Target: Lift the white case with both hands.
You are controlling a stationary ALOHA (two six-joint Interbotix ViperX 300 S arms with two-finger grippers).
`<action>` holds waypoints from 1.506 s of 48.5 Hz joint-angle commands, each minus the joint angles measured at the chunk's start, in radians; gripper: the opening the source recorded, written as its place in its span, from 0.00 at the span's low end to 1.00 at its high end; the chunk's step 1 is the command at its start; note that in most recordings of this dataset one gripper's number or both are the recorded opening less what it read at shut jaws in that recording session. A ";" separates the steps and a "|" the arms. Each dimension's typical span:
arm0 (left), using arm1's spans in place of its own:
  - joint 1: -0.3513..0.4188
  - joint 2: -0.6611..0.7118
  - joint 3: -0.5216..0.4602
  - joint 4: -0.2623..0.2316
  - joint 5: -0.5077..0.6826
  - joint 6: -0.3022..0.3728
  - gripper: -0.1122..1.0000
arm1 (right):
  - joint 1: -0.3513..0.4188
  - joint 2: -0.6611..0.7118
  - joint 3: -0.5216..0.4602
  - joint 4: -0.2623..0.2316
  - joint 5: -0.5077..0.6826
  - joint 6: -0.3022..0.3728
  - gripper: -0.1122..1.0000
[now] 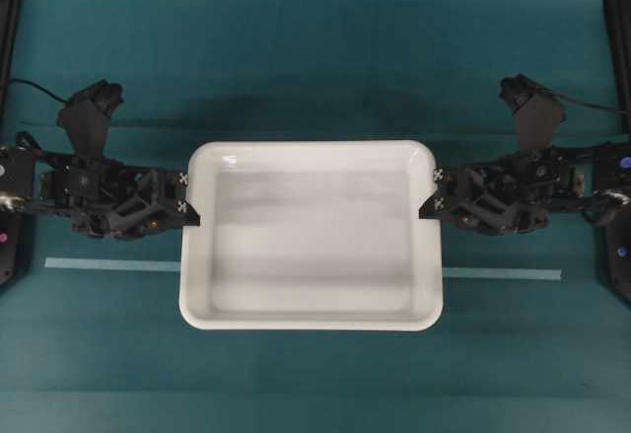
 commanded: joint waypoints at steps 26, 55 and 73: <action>0.044 0.147 0.115 0.003 -0.137 0.009 0.15 | -0.006 0.135 0.166 -0.002 -0.262 0.003 0.20; 0.054 0.192 0.107 0.003 -0.163 0.063 0.15 | -0.005 0.201 0.173 -0.006 -0.301 0.003 0.19; 0.057 0.192 0.110 0.003 -0.238 0.069 0.15 | -0.008 0.201 0.156 -0.005 -0.307 0.003 0.19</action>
